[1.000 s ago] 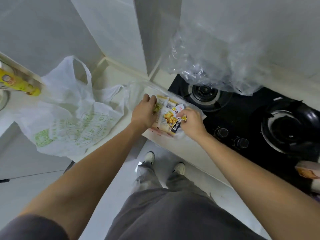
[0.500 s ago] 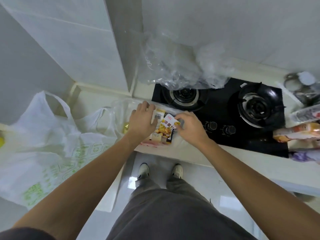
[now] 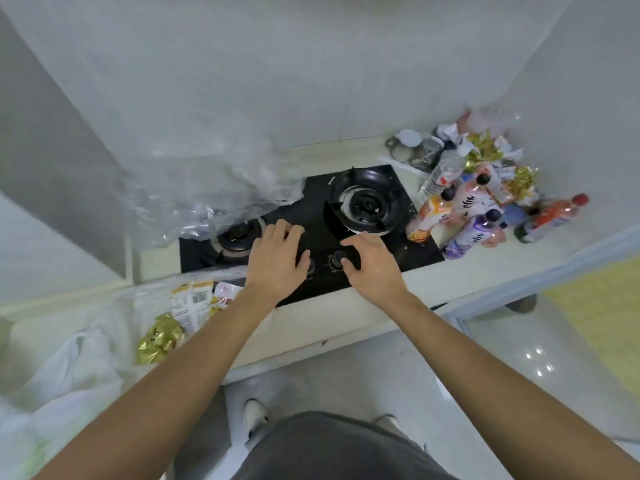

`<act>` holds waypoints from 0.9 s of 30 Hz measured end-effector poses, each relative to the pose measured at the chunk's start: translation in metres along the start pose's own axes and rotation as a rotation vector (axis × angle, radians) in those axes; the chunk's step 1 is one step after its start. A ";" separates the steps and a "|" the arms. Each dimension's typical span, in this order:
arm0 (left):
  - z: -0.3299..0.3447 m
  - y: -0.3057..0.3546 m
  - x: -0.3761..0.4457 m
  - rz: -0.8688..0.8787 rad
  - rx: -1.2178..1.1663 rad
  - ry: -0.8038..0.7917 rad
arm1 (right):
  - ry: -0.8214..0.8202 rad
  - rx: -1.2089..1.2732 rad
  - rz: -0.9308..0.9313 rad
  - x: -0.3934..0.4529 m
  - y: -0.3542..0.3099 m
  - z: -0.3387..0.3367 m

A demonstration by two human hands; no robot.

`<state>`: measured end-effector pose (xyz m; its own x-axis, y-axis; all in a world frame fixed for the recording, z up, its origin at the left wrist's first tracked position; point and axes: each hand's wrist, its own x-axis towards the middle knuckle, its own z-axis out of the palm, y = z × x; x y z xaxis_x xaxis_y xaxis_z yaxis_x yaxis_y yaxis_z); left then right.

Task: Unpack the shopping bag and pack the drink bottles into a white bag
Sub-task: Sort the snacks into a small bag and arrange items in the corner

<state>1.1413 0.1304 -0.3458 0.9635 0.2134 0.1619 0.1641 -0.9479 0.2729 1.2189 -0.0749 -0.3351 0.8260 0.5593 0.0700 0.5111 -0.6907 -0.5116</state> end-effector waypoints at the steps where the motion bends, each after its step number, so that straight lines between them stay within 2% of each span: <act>1: 0.003 0.021 0.010 0.025 0.003 0.003 | 0.020 -0.016 -0.003 -0.003 0.015 -0.015; 5: 0.019 0.110 0.047 0.119 0.012 0.004 | 0.114 -0.061 0.017 -0.013 0.086 -0.080; 13: 0.032 0.266 0.116 0.151 -0.044 0.047 | 0.220 -0.171 0.051 -0.019 0.216 -0.210; 19: 0.046 0.331 0.169 0.214 -0.028 0.045 | 0.225 -0.143 0.132 0.005 0.291 -0.264; 22: 0.058 0.353 0.204 0.230 -0.036 0.033 | 0.249 -0.149 0.154 0.030 0.329 -0.276; 27: 0.083 0.386 0.278 0.244 -0.117 0.040 | 0.184 -0.204 0.146 0.086 0.383 -0.284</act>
<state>1.4904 -0.1953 -0.2743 0.9620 -0.0068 0.2730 -0.0997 -0.9394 0.3281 1.5533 -0.4210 -0.2816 0.9139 0.3679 0.1714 0.4055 -0.8457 -0.3469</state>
